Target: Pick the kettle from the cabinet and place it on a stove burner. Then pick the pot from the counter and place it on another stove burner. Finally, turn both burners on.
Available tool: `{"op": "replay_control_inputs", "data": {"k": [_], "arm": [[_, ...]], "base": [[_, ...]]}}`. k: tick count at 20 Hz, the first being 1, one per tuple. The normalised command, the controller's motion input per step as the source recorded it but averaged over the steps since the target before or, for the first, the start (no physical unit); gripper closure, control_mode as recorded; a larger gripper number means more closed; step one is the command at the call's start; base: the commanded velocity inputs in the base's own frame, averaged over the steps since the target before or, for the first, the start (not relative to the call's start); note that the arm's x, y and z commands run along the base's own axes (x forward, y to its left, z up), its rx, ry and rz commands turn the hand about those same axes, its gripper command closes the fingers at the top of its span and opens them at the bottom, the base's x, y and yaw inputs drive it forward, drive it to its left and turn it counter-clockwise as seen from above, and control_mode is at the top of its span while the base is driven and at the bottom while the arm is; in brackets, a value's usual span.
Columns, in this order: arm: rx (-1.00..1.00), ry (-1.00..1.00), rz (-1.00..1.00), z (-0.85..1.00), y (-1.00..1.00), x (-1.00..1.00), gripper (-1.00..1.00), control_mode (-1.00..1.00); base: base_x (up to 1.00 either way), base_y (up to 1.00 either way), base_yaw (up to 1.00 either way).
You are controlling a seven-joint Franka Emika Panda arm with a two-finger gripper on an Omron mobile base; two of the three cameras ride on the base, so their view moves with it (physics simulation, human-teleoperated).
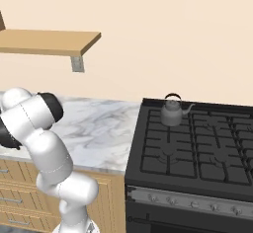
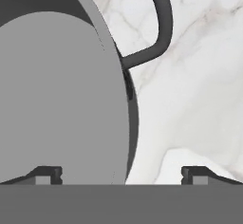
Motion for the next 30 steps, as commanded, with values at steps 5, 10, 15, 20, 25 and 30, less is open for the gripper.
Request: {"op": "replay_control_inputs", "data": {"k": [5, 10, 15, 20, 25, 30], "arm": [[0.00, 0.01, 0.00, -0.06, 0.14, 0.14, -1.00, -1.00], [0.00, 0.01, 0.00, -0.15, 0.13, 0.09, 1.00, -1.00], [0.00, 0.02, 0.00, -0.16, 0.00, 0.00, 1.00, -1.00], [0.00, -0.03, -0.02, 0.00, -0.01, -0.03, 1.00, -1.00], [0.00, -0.02, -0.07, 0.09, -0.07, -0.19, 1.00, -1.00], [0.00, 0.00, -0.10, 0.14, -0.20, -0.17, 1.00, -1.00]], "base": [[0.00, 0.00, 0.00], [0.00, 0.00, 0.00], [0.00, 0.00, 0.00], [0.00, 0.00, 0.00], [0.00, 0.00, 0.00], [0.00, 0.00, 0.00]]}}
